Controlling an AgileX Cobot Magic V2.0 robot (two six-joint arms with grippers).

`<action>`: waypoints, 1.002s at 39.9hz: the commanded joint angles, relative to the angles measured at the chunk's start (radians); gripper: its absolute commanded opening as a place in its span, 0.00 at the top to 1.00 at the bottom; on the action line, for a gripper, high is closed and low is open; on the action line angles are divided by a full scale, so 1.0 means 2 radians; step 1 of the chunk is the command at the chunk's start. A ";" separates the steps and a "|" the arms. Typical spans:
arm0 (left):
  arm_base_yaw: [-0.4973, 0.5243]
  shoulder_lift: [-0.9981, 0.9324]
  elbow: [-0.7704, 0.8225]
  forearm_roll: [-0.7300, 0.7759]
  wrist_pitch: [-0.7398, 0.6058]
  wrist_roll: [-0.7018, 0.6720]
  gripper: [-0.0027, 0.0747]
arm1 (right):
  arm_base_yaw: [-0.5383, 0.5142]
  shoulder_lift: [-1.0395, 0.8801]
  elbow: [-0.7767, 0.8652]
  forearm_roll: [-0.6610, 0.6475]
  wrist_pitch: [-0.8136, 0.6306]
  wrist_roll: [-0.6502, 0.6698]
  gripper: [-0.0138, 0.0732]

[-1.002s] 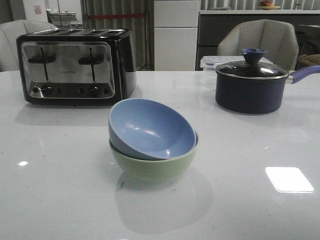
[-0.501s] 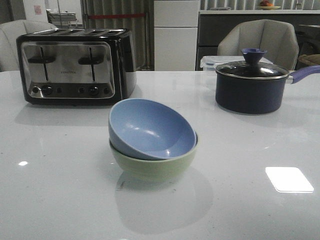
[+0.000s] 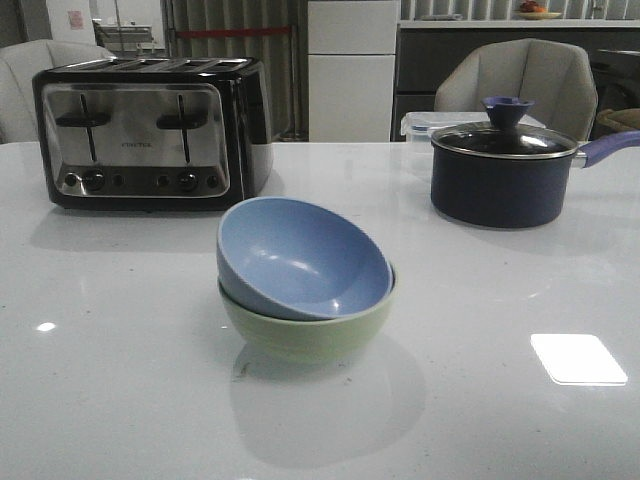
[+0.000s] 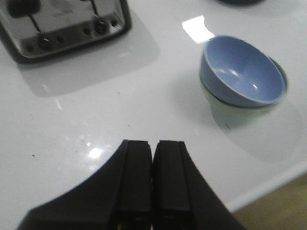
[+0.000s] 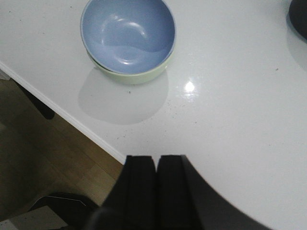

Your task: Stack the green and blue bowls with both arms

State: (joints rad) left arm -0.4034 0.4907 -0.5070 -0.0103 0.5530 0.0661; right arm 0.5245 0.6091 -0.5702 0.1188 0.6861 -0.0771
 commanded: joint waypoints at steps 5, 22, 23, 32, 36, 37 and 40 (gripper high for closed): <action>0.086 -0.107 0.121 -0.020 -0.217 -0.005 0.84 | 0.000 -0.001 -0.015 -0.001 -0.030 -0.002 0.78; 0.169 -0.258 0.259 -0.023 -0.294 -0.005 0.84 | 0.000 -0.001 -0.015 -0.001 -0.030 -0.002 0.78; 0.172 -0.256 0.259 -0.023 -0.299 -0.005 0.84 | 0.000 -0.001 -0.015 -0.001 -0.030 -0.002 0.78; 0.175 -0.257 0.259 -0.023 -0.311 -0.005 0.84 | 0.000 -0.001 -0.015 -0.001 -0.030 -0.002 0.78; 0.175 -0.257 0.259 -0.023 -0.311 -0.005 0.84 | 0.000 -0.001 -0.015 -0.001 -0.030 -0.002 0.78; 0.175 -0.257 0.259 -0.023 -0.311 -0.005 0.84 | 0.000 -0.001 -0.015 -0.001 -0.030 -0.002 0.78; 0.175 -0.257 0.259 -0.023 -0.311 -0.005 0.84 | 0.000 -0.001 -0.015 -0.001 -0.030 -0.002 0.78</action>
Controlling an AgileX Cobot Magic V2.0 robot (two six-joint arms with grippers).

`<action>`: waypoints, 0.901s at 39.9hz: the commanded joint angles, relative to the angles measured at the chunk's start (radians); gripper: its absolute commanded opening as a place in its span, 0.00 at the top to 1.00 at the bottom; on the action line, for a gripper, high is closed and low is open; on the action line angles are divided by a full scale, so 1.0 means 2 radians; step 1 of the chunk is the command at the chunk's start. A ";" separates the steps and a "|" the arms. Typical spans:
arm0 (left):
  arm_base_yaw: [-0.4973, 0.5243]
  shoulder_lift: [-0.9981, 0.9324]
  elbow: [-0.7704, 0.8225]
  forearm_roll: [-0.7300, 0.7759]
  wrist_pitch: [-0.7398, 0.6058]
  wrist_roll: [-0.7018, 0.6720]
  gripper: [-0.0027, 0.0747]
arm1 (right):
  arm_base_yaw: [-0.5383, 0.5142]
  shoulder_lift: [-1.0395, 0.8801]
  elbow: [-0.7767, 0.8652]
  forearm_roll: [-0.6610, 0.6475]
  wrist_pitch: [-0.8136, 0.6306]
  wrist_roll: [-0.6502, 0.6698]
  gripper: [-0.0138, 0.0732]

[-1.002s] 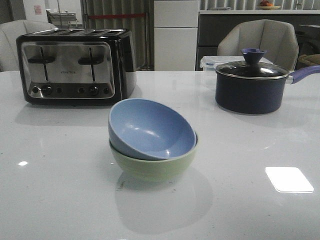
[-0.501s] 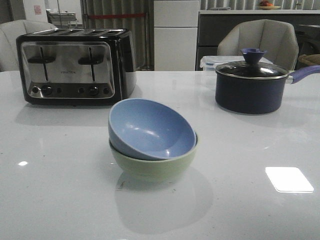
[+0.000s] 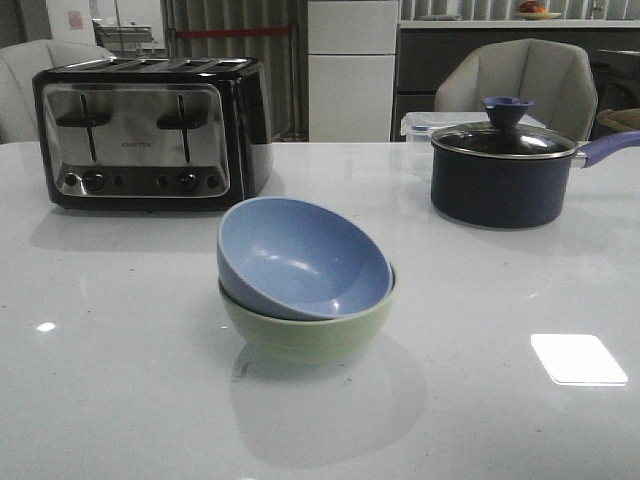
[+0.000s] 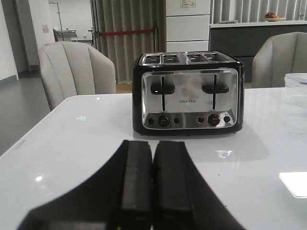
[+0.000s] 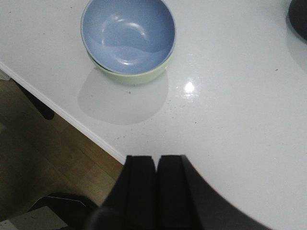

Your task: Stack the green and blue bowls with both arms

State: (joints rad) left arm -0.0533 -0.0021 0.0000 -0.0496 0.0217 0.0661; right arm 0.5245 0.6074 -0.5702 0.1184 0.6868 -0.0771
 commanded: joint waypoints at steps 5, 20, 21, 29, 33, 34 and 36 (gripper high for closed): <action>0.000 -0.010 0.005 -0.004 -0.045 -0.005 0.84 | 0.000 0.000 -0.015 -0.001 -0.030 -0.002 0.78; 0.000 -0.010 0.005 -0.004 -0.045 -0.005 0.84 | -0.010 -0.018 -0.001 -0.002 -0.039 -0.002 0.78; 0.000 -0.010 0.005 -0.004 -0.045 -0.005 0.84 | -0.022 -0.027 0.008 -0.004 -0.047 -0.002 0.78; 0.000 -0.010 0.005 -0.004 -0.045 -0.005 0.84 | -0.154 -0.153 0.107 -0.004 -0.163 -0.002 0.78; 0.000 -0.010 0.005 -0.004 -0.045 -0.005 0.84 | -0.205 -0.223 0.172 -0.004 -0.231 -0.002 0.78; 0.000 -0.010 0.005 -0.004 -0.045 -0.005 0.84 | -0.212 -0.235 0.190 -0.004 -0.247 -0.002 0.78; 0.000 -0.010 0.005 -0.004 -0.045 -0.005 0.84 | -0.227 -0.263 0.222 -0.004 -0.275 -0.002 0.78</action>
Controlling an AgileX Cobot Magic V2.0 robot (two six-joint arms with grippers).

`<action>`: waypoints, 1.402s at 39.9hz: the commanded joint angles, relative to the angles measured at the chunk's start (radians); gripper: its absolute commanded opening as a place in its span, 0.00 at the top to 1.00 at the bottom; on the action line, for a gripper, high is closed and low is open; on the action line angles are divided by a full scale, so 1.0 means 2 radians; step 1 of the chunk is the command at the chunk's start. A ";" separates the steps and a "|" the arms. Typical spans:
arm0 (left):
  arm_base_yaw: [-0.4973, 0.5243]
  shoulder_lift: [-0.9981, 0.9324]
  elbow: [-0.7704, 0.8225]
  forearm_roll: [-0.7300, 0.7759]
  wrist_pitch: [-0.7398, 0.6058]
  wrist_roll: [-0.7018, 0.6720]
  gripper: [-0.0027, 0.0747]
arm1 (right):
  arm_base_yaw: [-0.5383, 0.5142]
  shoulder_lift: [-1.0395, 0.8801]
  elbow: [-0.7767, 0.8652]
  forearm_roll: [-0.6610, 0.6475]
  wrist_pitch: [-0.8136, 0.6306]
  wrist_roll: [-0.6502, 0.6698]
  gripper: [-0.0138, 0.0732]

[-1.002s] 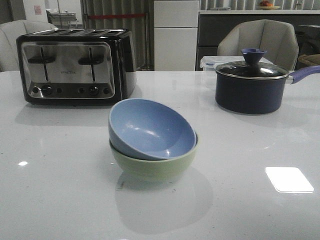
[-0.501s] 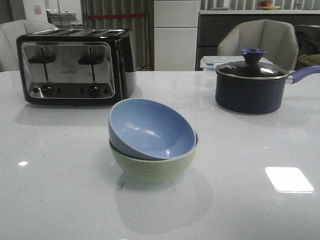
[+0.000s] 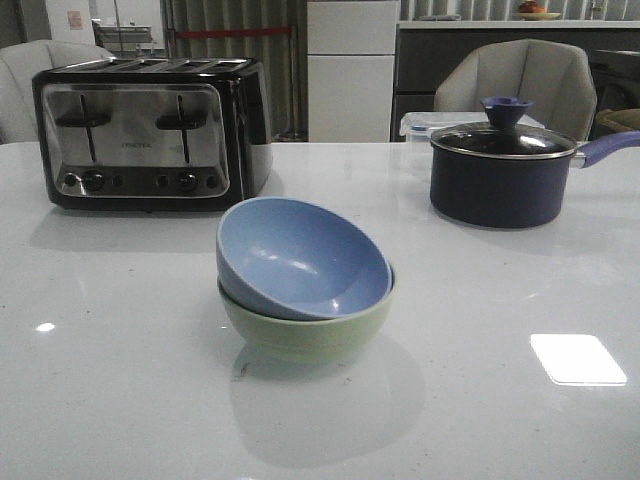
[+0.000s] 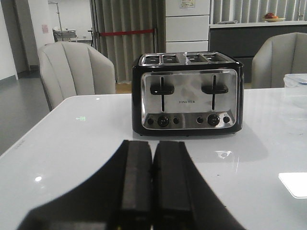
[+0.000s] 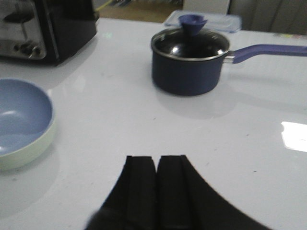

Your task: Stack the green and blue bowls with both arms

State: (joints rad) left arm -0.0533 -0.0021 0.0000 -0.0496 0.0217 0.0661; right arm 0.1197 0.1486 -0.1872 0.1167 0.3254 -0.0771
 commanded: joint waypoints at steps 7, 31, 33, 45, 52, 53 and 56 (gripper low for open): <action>0.000 -0.010 0.005 -0.004 -0.045 -0.005 0.84 | -0.048 -0.090 0.106 -0.003 -0.157 -0.002 0.78; 0.000 -0.010 0.005 -0.004 -0.045 -0.005 0.84 | -0.047 -0.089 0.105 -0.075 -0.206 0.083 0.77; 0.000 -0.010 0.005 -0.004 -0.045 -0.005 0.84 | -0.047 -0.089 0.105 -0.091 -0.211 0.094 0.77; 0.000 -0.010 0.005 -0.004 -0.045 -0.005 0.84 | -0.047 -0.089 0.105 -0.091 -0.209 0.094 0.77; 0.000 -0.010 0.005 -0.004 -0.045 -0.005 0.84 | -0.047 -0.089 0.105 -0.091 -0.209 0.094 0.77; 0.000 -0.010 0.005 -0.004 -0.045 -0.005 0.84 | -0.047 -0.089 0.105 -0.091 -0.209 0.094 0.77; 0.000 -0.010 0.005 -0.004 -0.045 -0.005 0.84 | -0.047 -0.089 0.105 -0.091 -0.209 0.094 0.77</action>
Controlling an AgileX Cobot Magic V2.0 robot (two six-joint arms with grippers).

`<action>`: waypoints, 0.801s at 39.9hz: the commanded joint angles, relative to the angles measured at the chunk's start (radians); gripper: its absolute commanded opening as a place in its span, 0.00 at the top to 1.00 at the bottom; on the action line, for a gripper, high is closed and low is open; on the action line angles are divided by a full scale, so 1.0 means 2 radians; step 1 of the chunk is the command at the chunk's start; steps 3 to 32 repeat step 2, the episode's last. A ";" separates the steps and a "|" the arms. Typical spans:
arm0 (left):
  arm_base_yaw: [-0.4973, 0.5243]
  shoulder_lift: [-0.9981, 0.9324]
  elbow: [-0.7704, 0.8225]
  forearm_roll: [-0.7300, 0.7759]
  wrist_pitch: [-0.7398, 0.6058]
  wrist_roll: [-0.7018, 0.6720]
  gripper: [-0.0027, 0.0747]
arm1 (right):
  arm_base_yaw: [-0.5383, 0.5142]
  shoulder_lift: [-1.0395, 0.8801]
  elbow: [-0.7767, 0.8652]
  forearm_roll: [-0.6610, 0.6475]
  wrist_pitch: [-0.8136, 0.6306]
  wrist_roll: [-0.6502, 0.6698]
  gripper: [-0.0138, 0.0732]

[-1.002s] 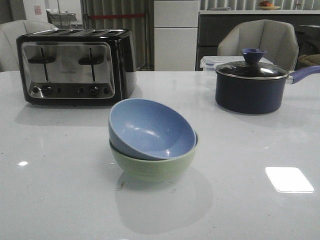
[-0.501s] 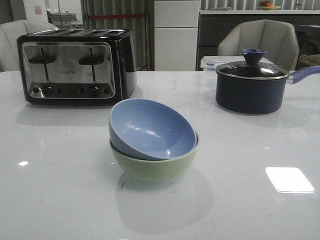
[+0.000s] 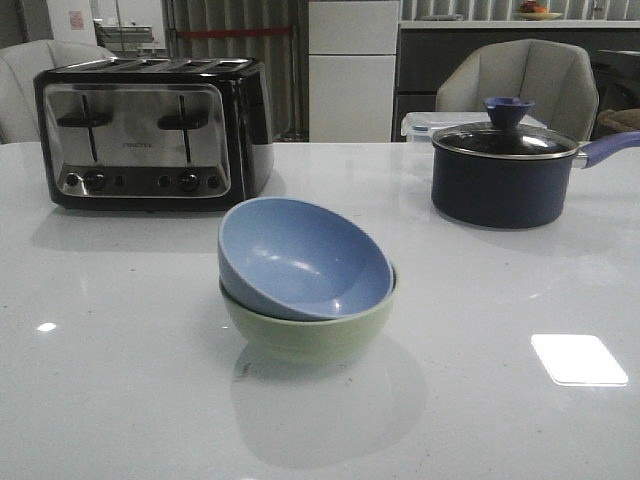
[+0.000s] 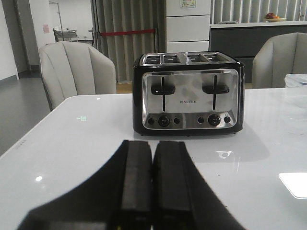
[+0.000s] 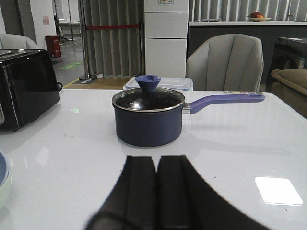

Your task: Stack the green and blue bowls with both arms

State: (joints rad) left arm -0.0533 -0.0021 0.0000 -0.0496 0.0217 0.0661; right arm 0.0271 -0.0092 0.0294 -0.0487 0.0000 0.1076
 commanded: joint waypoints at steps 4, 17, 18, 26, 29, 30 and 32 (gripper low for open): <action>0.000 -0.010 0.005 -0.004 -0.045 -0.005 0.84 | -0.001 -0.010 -0.003 -0.008 -0.046 0.001 0.77; 0.000 -0.010 0.005 -0.004 -0.045 -0.005 0.84 | -0.001 -0.010 -0.003 -0.008 -0.046 0.001 0.77; 0.000 -0.010 0.005 -0.004 -0.045 -0.005 0.84 | -0.001 -0.010 -0.003 -0.008 -0.046 0.001 0.77; 0.000 -0.010 0.005 -0.004 -0.045 -0.005 0.84 | -0.001 -0.010 -0.003 -0.008 -0.046 0.001 0.77; 0.000 -0.010 0.005 -0.004 -0.045 -0.005 0.84 | -0.001 -0.010 -0.003 -0.008 -0.046 0.001 0.77; 0.000 -0.010 0.005 -0.004 -0.045 -0.005 0.84 | -0.001 -0.010 -0.003 -0.008 -0.046 0.001 0.77; 0.000 -0.010 0.005 -0.004 -0.045 -0.005 0.84 | -0.001 -0.010 -0.003 -0.008 -0.046 0.001 0.77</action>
